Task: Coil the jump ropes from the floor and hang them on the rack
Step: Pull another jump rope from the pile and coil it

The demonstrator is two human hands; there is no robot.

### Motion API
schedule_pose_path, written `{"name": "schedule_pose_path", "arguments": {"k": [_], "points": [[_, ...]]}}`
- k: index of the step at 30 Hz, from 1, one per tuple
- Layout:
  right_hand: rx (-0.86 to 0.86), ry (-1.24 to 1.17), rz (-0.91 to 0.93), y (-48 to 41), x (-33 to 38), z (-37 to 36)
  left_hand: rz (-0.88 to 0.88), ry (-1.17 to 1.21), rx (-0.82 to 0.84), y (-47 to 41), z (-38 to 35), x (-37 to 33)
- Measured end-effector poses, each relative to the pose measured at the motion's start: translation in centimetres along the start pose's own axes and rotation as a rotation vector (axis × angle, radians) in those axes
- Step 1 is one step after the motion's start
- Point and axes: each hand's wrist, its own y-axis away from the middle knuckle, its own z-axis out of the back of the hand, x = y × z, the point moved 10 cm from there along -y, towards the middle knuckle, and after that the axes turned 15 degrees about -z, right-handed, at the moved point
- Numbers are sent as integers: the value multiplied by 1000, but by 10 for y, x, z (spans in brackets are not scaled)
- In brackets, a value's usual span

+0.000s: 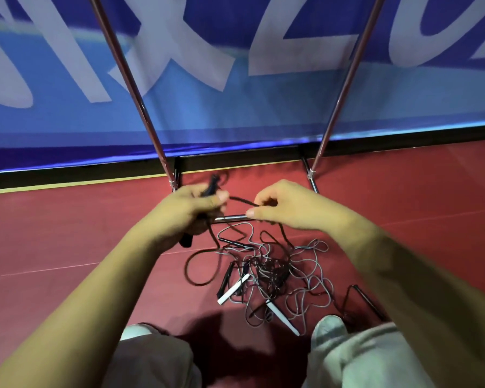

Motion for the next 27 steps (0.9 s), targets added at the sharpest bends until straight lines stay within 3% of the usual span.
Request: {"name": "schedule_pose_path", "arguments": {"k": [4, 6, 7, 8, 11, 12, 13, 16, 18, 22, 27], "points": [[146, 223, -138, -11, -44, -20, -225, 533, -170, 2, 35, -36], [168, 252, -152, -12, -51, -22, -236, 612, -229, 4, 49, -38], [148, 256, -142, -12, -50, -20, -218, 544, -308, 4, 60, -33], [116, 243, -126, -11, -45, -16, -200, 326, -411, 8, 74, -29], [24, 81, -53, -7, -23, 0, -33, -880, -593, 25, 105, -39], [-13, 40, -34, -6, -14, 5, 41, -1085, -568, 27, 105, -37], [-47, 26, -19, -5, -5, 7, 52, -1141, -524, 26, 100, -35], [-19, 79, 55, 4, 19, -10, -111, -812, -310, 11, 65, -30], [44, 41, 97, 10, 32, -24, -110, -540, -171, 7, 36, -24], [-32, -129, 140, 7, 38, -5, -28, -354, 179, 11, -12, -7], [117, -8, 73, 5, 13, -17, -159, -47, -35, 3, 11, -24]]}}
